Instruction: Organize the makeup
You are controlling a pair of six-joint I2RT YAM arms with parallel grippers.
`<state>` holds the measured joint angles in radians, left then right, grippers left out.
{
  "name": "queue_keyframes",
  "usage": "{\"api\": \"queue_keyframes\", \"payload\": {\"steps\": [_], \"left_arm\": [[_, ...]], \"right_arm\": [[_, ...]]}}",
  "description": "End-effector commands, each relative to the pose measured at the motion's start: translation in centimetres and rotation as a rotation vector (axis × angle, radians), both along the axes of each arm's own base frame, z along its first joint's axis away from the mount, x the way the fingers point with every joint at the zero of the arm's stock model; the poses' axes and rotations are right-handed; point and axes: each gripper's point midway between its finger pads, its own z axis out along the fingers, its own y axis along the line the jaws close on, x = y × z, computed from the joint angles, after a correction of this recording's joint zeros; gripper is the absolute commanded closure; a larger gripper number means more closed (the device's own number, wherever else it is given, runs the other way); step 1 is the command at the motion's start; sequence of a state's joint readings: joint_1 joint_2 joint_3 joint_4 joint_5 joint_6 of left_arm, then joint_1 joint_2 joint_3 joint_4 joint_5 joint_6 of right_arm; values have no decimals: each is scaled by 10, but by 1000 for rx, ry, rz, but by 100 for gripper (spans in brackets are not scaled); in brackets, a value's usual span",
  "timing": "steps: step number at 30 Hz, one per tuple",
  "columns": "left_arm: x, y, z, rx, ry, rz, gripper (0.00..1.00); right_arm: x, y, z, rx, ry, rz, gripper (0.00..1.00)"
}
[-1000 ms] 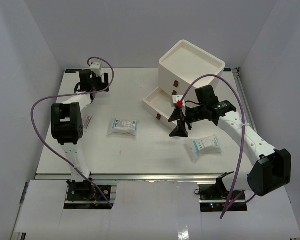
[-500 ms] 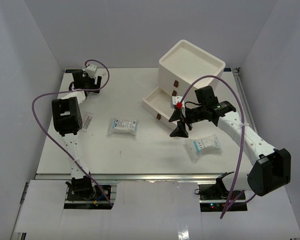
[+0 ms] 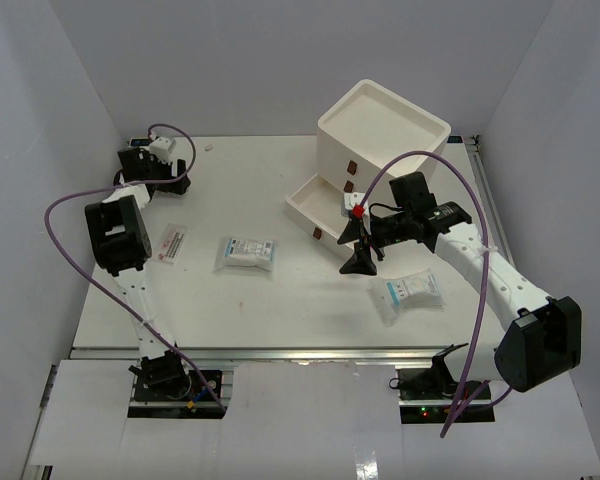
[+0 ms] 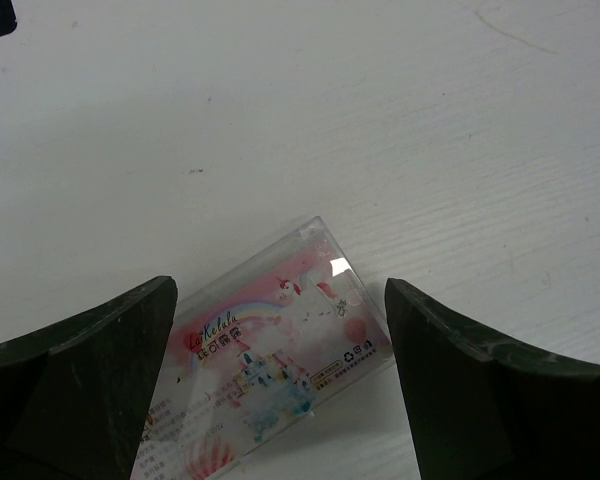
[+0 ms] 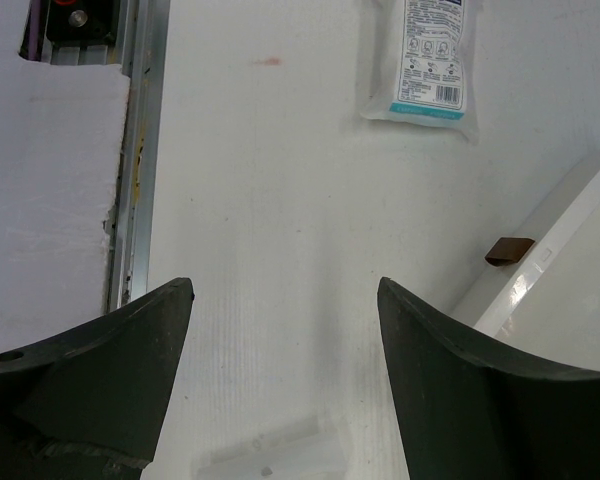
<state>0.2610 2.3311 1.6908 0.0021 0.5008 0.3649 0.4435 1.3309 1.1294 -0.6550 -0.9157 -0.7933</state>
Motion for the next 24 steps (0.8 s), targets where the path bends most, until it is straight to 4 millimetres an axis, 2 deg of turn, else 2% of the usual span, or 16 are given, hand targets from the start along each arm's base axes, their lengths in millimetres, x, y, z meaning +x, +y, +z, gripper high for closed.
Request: {"api": "queue_keyframes", "payload": {"steps": [1,10,13,16,20,24], "left_arm": [[-16,5,15,-72,50,-15,3],[-37,19,5,-135,128,109,2],[-46,19,0,-152,157,149,2],[-51,17,7,-179,167,170,2],[-60,12,6,-216,197,198,2],[-73,15,-6,-234,253,265,2]], "right_arm": [[1,2,1,17,-10,12,19],[-1,3,3,25,-8,16,19],[-2,3,4,28,-8,20,18],[-3,3,4,31,-7,21,18],[-5,4,5,34,-6,28,18],[-6,5,5,33,-6,31,18]]}}
